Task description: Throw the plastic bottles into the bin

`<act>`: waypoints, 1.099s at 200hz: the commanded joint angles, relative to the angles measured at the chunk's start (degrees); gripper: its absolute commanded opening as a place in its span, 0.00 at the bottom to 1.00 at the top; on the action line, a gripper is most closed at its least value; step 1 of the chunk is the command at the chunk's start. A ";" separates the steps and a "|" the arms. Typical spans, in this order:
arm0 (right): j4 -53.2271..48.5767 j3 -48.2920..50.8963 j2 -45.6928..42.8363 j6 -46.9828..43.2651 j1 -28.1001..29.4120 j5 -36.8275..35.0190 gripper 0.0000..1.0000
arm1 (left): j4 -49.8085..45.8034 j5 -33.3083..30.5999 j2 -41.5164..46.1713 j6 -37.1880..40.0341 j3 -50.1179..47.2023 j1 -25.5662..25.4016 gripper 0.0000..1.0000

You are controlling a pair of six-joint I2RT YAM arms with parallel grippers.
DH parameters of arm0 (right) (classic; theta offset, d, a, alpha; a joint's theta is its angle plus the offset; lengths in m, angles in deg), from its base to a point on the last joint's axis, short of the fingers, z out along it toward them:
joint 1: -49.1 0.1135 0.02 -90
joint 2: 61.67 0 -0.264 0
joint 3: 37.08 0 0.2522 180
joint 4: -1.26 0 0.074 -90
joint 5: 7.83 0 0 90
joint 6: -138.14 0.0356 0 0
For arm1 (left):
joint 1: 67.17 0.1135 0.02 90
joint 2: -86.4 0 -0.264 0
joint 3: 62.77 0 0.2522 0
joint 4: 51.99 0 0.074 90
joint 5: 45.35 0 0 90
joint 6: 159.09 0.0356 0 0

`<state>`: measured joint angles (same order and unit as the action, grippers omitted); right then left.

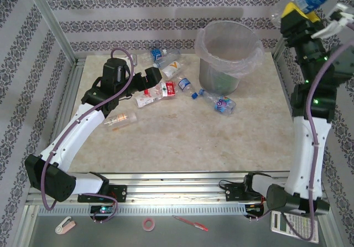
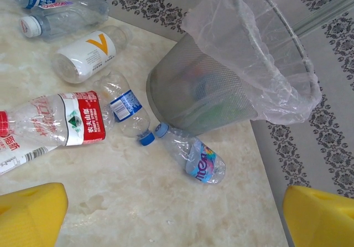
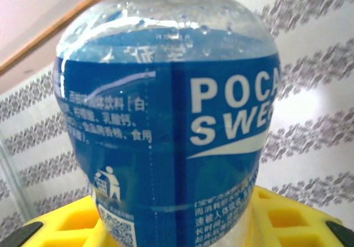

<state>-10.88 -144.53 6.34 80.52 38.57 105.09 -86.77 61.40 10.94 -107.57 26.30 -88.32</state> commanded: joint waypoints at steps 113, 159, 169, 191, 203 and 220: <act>-33.53 -17.47 22.35 -17.28 11.05 -4.16 0.92 | -0.86 0.84 -1.18 3.56 3.00 0.62 1.00; -36.18 -14.84 17.56 -17.02 11.22 -2.55 0.94 | -0.86 3.51 -5.18 4.32 6.33 0.67 1.00; -36.65 -13.53 16.19 -17.30 11.16 -2.65 0.95 | -0.92 4.03 -6.07 4.55 7.49 0.64 1.00; -38.39 -10.81 13.45 -18.26 11.05 -2.70 0.97 | -0.26 4.99 -7.30 4.65 9.37 0.67 1.00; -39.22 -8.92 11.98 -19.03 10.93 -2.62 0.98 | 0.28 5.64 -7.64 4.64 10.14 0.66 1.00; -39.09 -5.09 9.83 -19.40 10.41 -1.95 0.98 | 0.93 6.67 -7.92 4.81 10.63 0.60 1.00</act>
<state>-47.60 -154.00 18.49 62.97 49.33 101.74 -88.43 65.64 3.27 -104.35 34.65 -88.15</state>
